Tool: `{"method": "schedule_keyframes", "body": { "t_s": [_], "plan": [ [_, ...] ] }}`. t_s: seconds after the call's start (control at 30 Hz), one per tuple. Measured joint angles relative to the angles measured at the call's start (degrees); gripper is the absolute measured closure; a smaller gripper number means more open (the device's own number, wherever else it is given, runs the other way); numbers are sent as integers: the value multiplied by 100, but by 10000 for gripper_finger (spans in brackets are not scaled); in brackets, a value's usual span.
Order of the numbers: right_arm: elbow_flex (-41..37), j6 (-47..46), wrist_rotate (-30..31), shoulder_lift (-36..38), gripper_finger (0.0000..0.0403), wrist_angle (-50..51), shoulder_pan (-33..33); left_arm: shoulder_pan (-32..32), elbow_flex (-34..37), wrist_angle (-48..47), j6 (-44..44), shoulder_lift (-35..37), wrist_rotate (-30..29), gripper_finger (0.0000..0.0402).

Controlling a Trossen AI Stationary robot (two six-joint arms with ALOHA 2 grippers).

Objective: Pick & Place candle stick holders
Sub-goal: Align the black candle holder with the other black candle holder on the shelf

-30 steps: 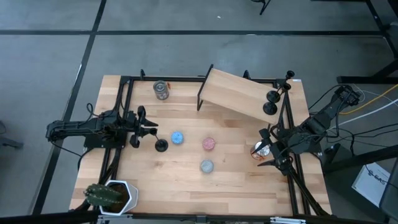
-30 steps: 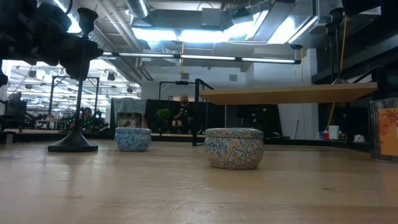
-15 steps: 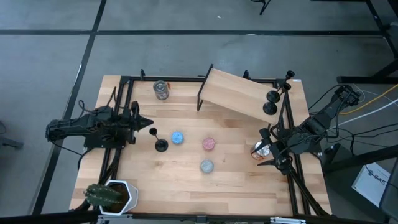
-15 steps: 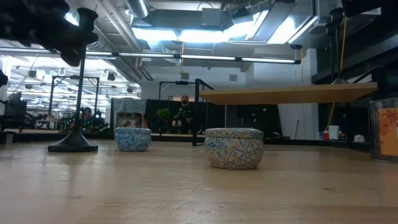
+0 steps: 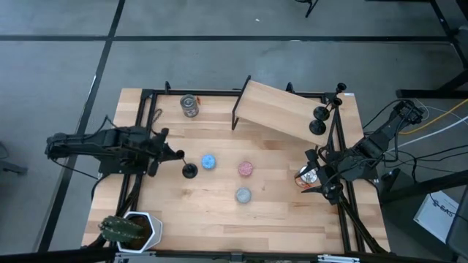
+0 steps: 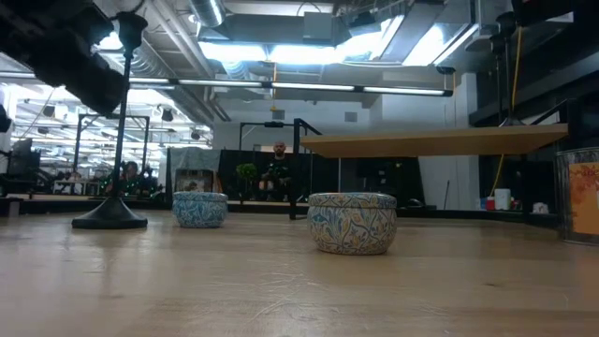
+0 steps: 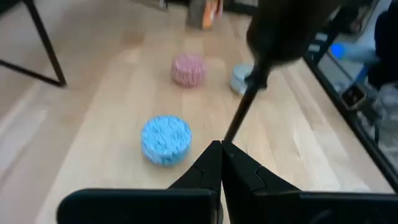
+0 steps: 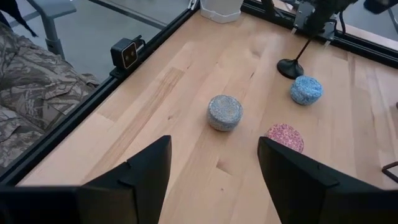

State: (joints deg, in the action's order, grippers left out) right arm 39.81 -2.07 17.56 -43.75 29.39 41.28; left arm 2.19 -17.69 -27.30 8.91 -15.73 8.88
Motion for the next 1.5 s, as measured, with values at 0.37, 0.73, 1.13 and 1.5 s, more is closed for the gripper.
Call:
{"method": "schedule_keyframes", "body": {
  "t_s": [0.37,0.73,1.13,1.5],
  "plan": [
    [0,0,-1,-2,161,26,0,-141,0,495,384,-813,-38,388],
    [0,0,-2,-2,161,117,1,-141,-2,794,801,-843,-169,351],
    [0,-2,-9,-2,161,153,2,-141,-2,328,402,-813,-313,316],
    [0,0,-20,-2,161,151,0,-141,-2,223,843,-778,-151,340]
  ]
}}
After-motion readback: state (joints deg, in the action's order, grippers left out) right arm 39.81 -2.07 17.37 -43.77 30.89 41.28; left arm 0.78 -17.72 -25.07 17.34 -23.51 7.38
